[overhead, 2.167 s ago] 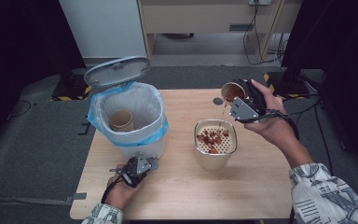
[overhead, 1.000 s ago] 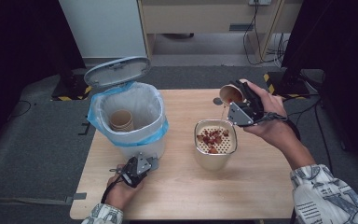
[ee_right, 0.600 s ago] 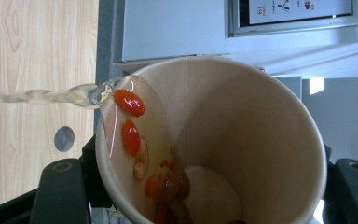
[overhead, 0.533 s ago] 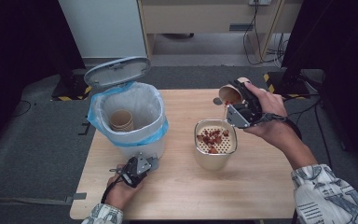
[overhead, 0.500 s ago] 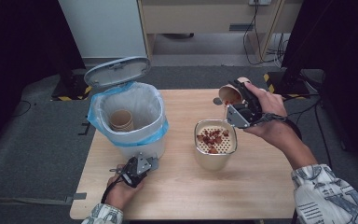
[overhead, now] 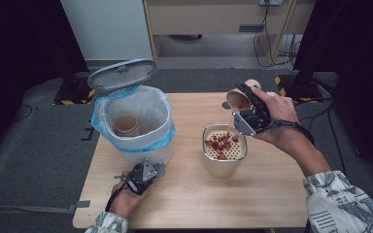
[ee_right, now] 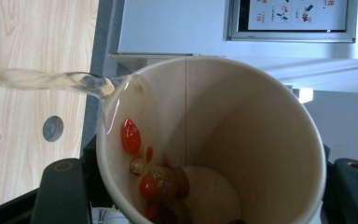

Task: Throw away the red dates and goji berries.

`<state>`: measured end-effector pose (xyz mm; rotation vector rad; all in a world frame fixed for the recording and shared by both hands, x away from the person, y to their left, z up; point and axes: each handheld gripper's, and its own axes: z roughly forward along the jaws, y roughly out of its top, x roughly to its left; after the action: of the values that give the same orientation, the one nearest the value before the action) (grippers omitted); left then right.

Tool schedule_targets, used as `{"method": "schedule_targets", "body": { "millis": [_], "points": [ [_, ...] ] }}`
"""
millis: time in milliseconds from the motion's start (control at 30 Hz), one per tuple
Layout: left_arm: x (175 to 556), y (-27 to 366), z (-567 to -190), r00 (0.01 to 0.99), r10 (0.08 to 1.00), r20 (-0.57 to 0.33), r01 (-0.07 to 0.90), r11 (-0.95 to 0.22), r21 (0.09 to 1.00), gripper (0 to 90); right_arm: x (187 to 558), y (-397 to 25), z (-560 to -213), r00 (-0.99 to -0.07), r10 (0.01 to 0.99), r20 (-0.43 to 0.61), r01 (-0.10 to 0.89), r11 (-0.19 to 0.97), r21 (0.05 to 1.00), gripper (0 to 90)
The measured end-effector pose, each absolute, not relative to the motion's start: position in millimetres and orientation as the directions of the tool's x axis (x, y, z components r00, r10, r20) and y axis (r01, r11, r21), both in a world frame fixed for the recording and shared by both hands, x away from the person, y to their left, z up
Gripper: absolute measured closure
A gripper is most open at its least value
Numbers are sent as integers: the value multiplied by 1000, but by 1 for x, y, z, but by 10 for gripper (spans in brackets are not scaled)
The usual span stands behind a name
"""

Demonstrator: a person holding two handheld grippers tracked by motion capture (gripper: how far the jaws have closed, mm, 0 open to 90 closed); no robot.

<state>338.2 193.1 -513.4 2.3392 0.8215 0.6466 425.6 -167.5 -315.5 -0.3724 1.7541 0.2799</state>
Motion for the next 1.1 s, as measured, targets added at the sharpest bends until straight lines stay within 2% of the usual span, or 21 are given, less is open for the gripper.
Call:
{"method": "schedule_targets", "body": {
  "millis": [400,567,700,1100],
  "points": [
    [338,193,-513,694,676,248,399,-648,648,899,423,-165,-315,-170,-123,-978,-396,917,-46,301],
    [338,193,-513,694,676,249,399,-649,648,899,421,-163,-314,-146,-159,-976,-392,915,-91,302],
    [338,193,-513,694,676,249,399,-648,648,899,420,-159,-316,-111,-227,-968,-389,906,-168,302],
    [338,193,-513,694,676,249,399,-649,648,899,419,-155,-322,-58,-315,-947,-377,886,-271,301]
  ]
}}
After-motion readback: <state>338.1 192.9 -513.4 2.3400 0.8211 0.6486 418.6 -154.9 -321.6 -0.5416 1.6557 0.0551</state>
